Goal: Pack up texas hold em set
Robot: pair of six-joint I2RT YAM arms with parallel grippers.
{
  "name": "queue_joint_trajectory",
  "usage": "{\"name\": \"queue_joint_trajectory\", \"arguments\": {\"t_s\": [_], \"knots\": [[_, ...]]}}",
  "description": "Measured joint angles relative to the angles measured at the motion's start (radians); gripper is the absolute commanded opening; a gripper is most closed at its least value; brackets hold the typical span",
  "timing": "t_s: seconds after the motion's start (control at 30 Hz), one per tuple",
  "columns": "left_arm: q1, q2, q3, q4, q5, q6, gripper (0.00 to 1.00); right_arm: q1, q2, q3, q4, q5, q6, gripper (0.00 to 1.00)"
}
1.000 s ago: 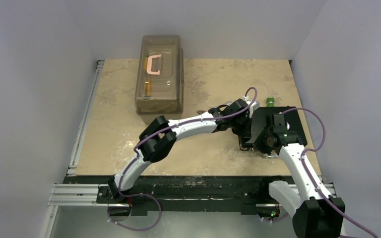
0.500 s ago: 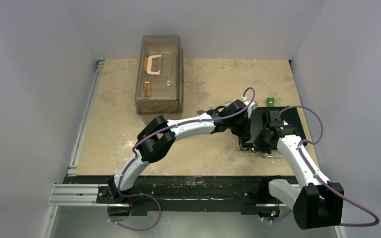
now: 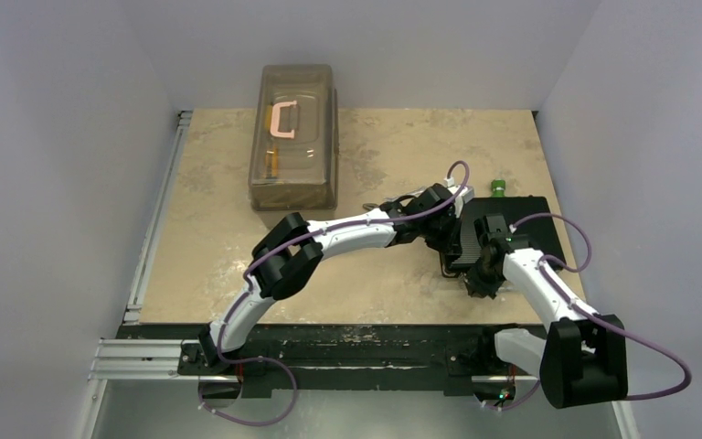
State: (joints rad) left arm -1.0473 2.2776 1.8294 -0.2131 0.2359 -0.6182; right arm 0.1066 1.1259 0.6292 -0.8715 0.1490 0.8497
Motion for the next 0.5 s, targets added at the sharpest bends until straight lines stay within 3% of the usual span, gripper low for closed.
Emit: {"name": "queue_joint_trajectory", "arguments": {"t_s": [0.17,0.5], "knots": [[0.004,-0.002,-0.007,0.01,0.008,0.0,0.0,0.0,-0.003,-0.076,0.003,0.039,0.053,0.0],[0.01,-0.008,-0.017,0.008,0.02,0.0,0.0,0.0,-0.164,-0.032,0.005,0.069,0.058,0.0]]}}
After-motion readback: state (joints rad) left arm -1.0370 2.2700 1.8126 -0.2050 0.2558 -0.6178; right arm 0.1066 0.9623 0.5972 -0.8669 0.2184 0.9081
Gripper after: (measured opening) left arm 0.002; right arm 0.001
